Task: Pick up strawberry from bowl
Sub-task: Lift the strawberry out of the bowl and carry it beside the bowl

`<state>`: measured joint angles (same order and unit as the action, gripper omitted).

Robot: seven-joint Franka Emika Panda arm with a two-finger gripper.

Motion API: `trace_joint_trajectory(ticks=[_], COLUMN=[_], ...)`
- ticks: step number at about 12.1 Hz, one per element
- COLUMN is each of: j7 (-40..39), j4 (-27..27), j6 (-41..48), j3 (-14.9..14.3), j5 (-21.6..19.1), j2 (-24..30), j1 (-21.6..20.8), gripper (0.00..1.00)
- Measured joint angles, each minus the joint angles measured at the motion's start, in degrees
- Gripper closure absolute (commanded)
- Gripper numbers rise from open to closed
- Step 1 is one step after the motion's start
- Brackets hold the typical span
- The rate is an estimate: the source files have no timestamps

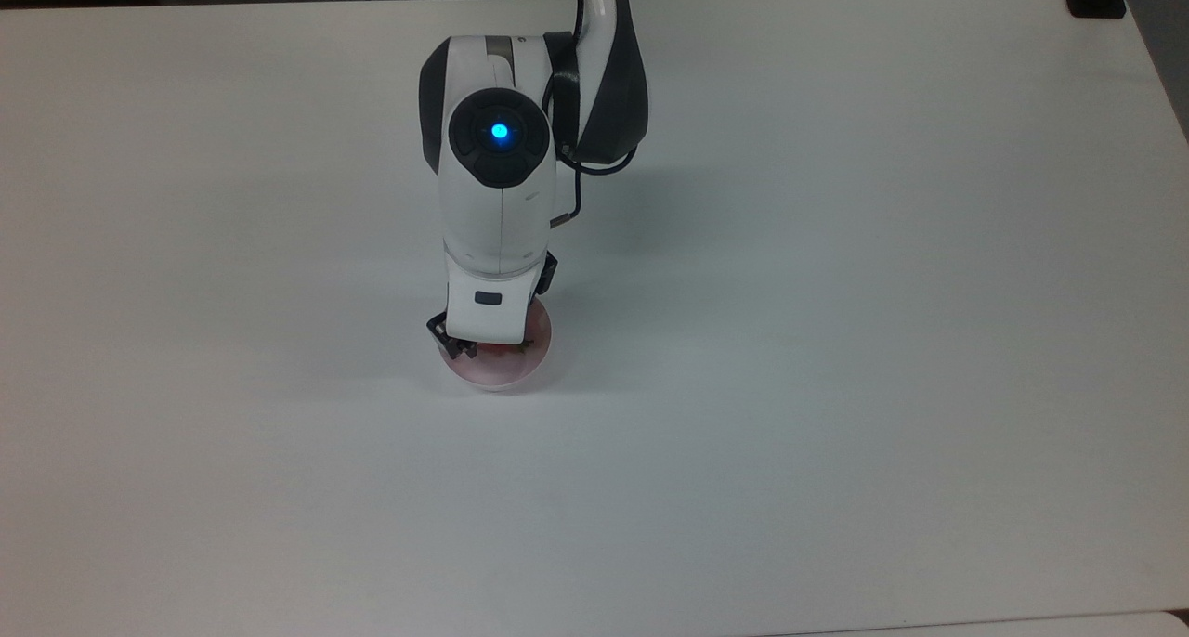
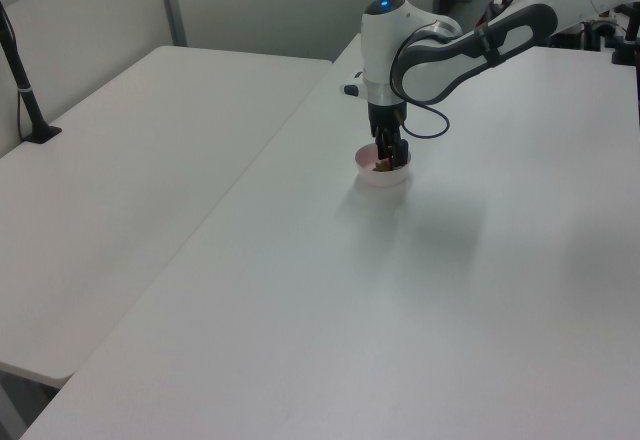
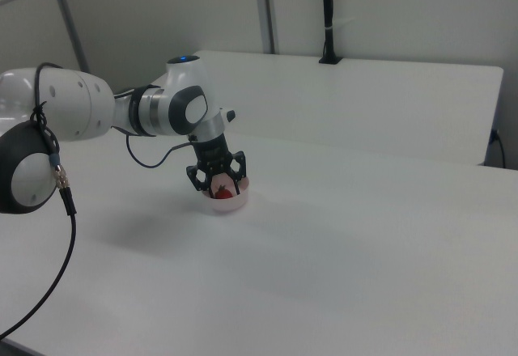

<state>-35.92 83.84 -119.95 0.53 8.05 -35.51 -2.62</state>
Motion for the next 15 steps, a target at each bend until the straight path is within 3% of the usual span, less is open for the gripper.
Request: trace_joint_trajectory(ticks=[2, 4, 12, 15], j7=[0.0, 0.08, 19.03, 21.85], j4=[-0.02, -0.24, -2.39, -1.99], j6=[-0.09, -0.1, 3.77, 4.07], j3=[0.03, 0.03, -0.33, -1.43], j5=[0.0, 0.0, -2.69, -2.77], j2=[-0.02, -0.02, 5.81, 5.9], j1=[-0.01, 0.0, 0.83, 6.56], gripper=[0.75, 0.8, 0.8, 0.8])
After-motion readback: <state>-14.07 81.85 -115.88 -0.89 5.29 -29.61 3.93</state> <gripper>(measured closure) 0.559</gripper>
